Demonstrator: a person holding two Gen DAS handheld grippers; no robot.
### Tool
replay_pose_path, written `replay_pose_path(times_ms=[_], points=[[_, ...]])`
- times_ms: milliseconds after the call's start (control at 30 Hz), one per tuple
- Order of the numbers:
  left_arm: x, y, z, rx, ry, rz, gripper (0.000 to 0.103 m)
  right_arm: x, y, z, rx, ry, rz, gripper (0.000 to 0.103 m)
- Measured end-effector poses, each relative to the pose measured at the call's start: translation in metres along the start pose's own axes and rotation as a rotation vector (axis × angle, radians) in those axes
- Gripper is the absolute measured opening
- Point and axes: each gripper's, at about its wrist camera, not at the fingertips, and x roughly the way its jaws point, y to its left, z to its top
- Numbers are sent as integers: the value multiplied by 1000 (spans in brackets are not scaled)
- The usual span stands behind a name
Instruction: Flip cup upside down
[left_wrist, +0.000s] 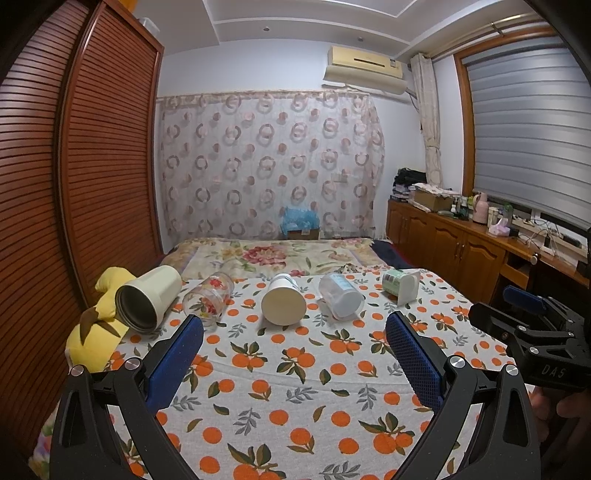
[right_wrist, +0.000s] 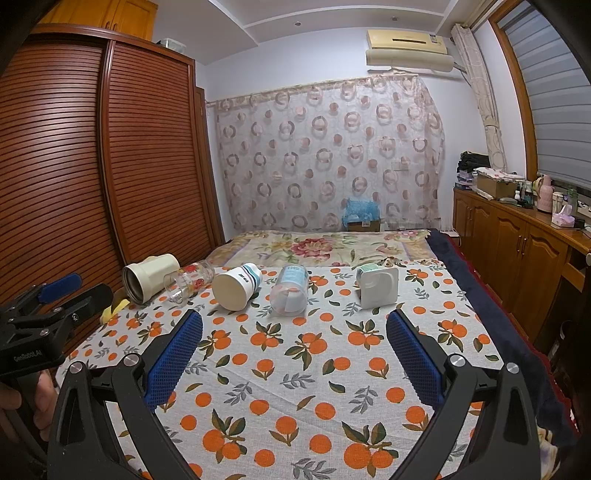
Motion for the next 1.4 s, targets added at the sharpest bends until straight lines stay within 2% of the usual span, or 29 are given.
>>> replay_pose_path(times_ms=[1400], points=[[-10, 1, 9, 1, -12, -3, 95, 2, -2, -1, 1, 2, -1, 100]])
